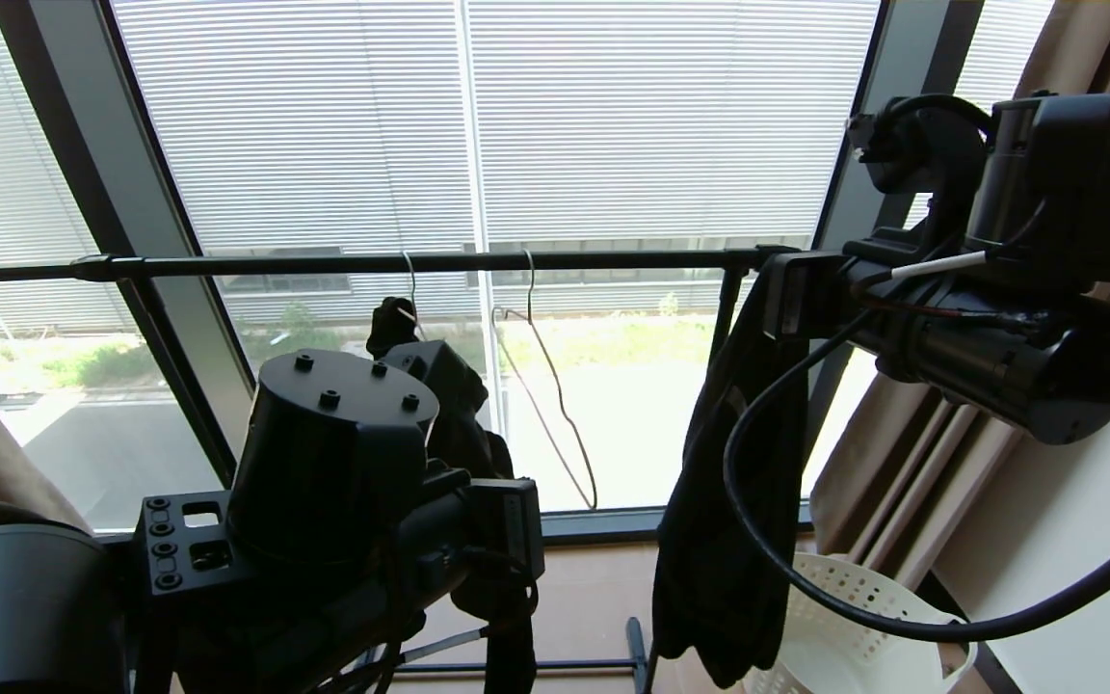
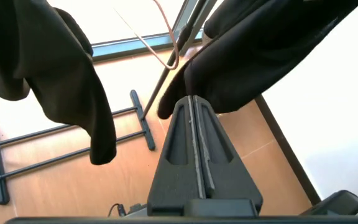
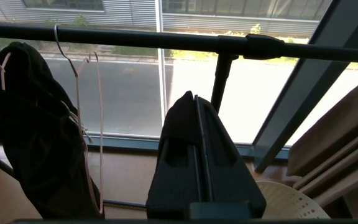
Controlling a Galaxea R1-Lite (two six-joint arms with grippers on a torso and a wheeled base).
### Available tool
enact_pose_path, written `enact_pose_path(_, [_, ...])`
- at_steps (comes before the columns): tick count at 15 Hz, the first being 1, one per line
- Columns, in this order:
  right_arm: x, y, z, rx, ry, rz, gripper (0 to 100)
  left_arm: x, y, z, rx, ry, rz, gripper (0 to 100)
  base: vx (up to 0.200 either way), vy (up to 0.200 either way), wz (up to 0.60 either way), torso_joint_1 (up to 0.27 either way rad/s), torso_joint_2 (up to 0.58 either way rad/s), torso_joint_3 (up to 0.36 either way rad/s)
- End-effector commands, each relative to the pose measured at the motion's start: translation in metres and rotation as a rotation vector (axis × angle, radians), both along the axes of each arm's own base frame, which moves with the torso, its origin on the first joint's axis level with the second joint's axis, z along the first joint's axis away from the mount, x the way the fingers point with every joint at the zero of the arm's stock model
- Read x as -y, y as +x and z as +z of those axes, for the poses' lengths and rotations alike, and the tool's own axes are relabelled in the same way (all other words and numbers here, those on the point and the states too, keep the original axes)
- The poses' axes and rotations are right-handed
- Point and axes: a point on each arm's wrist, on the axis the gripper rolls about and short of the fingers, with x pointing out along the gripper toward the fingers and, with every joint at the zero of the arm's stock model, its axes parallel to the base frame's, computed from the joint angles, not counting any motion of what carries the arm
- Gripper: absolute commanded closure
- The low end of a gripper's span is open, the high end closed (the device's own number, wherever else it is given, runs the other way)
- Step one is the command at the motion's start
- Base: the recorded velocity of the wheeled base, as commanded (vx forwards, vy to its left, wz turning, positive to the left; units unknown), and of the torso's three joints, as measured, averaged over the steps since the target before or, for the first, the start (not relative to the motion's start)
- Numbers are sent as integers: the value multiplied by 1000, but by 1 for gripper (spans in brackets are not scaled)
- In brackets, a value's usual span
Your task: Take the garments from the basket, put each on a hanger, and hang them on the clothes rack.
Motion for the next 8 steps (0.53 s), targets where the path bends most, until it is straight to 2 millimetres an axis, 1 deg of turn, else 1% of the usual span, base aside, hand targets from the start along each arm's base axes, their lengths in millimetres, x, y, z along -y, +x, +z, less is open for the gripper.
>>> enact_pose_path(1, [0,0,-1,-3,-3,1,100,6,6,-4,-8,12,3,100,0,0,0,0,0,0])
enact_pose_path(2, [-1,0,-2,-5,-3,2,100,7,6,-6,-6,30,-6,100,0,0,0,0,0,0])
enact_pose_path(3, [-2,-1,-2,-7,-5,6,100,9,9,-11,4,78,-26,0,0,0,0,0,0,0])
enact_pose_path(4, [-2,-1,-3,-7,-5,7,100,10,10,-13,9,94,-34,0,0,0,0,0,0,0])
enact_pose_path(6, [-7,-4,-6,-16,-13,26,100,20,14,-11,23,86,-49,0,0,0,0,0,0,0])
enact_pose_path(8, [-14,-5,-10,-27,-21,41,100,31,13,-9,30,78,-79,0,0,0,0,0,0,0])
